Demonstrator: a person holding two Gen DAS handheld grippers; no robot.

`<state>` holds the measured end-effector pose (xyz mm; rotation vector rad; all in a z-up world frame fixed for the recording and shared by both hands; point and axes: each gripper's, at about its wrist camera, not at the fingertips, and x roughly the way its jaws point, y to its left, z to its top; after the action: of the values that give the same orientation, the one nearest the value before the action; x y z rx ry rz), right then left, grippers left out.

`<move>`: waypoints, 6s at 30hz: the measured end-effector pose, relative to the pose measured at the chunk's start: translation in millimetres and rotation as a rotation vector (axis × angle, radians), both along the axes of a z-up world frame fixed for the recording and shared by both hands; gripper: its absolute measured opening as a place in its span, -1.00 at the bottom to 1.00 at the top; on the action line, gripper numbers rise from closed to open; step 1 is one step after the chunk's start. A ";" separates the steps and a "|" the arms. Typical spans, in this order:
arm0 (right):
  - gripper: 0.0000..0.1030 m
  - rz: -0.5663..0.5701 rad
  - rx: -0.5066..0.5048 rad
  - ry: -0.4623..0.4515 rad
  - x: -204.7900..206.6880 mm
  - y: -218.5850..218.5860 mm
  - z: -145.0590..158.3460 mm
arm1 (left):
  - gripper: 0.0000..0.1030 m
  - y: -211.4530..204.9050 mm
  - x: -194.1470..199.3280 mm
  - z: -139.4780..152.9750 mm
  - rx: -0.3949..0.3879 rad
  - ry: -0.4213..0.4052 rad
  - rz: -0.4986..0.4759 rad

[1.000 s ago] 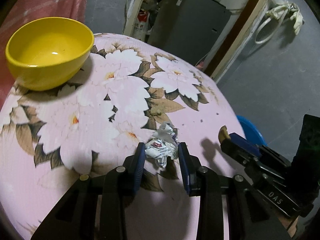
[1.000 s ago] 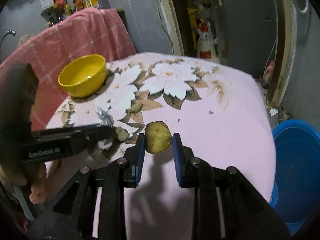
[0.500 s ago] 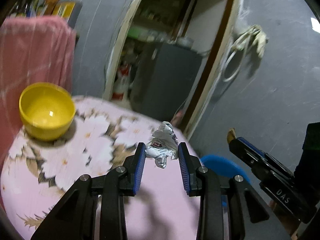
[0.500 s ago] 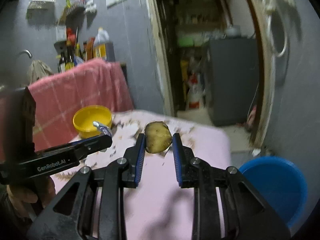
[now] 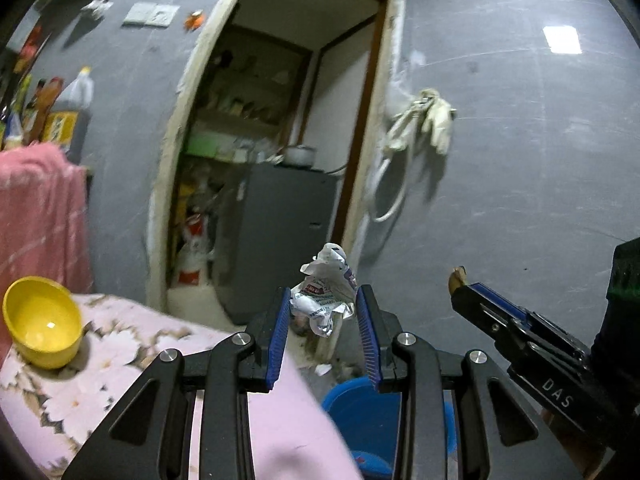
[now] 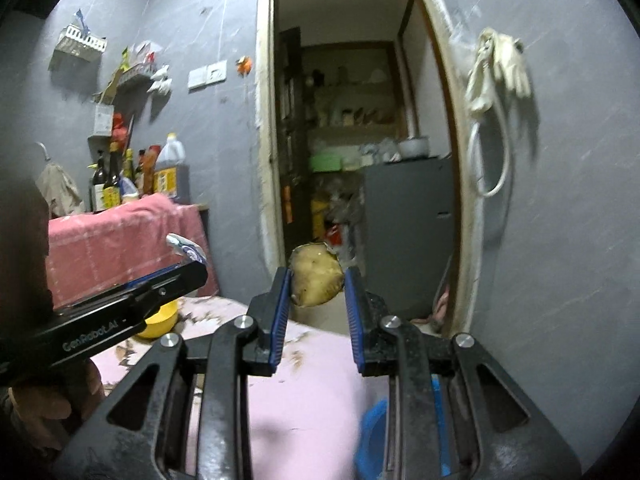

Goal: Collect trash
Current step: 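Lift both held items and carry them over the blue basin, then open both tools to drop the items into the basin, then move both tools back over the table toward the brown cardboard roll, then grasp the brown cardboard roll with the right tool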

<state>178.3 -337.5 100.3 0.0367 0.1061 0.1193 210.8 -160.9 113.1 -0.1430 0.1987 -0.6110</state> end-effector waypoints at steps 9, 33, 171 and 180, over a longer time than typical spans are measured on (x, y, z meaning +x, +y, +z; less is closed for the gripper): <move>-0.33 -0.086 -0.001 -0.005 -18.9 -47.8 0.7 | -0.43 -57.7 -1.9 -1.9 0.040 -0.010 -0.092; -0.33 -0.159 0.114 0.249 22.0 -118.6 -81.2 | -0.42 -139.1 53.6 -87.0 0.222 0.294 -0.158; -0.29 0.231 -0.014 0.699 170.6 100.4 -155.8 | 0.00 82.3 150.7 -159.6 0.524 0.584 0.165; -0.29 0.232 0.016 0.694 166.2 89.5 -155.5 | -0.50 67.7 176.1 -163.5 0.537 0.623 0.127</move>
<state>344.5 -248.0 -55.3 0.0810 0.8036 0.3360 386.9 -93.3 -50.4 0.1796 0.9396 -0.3538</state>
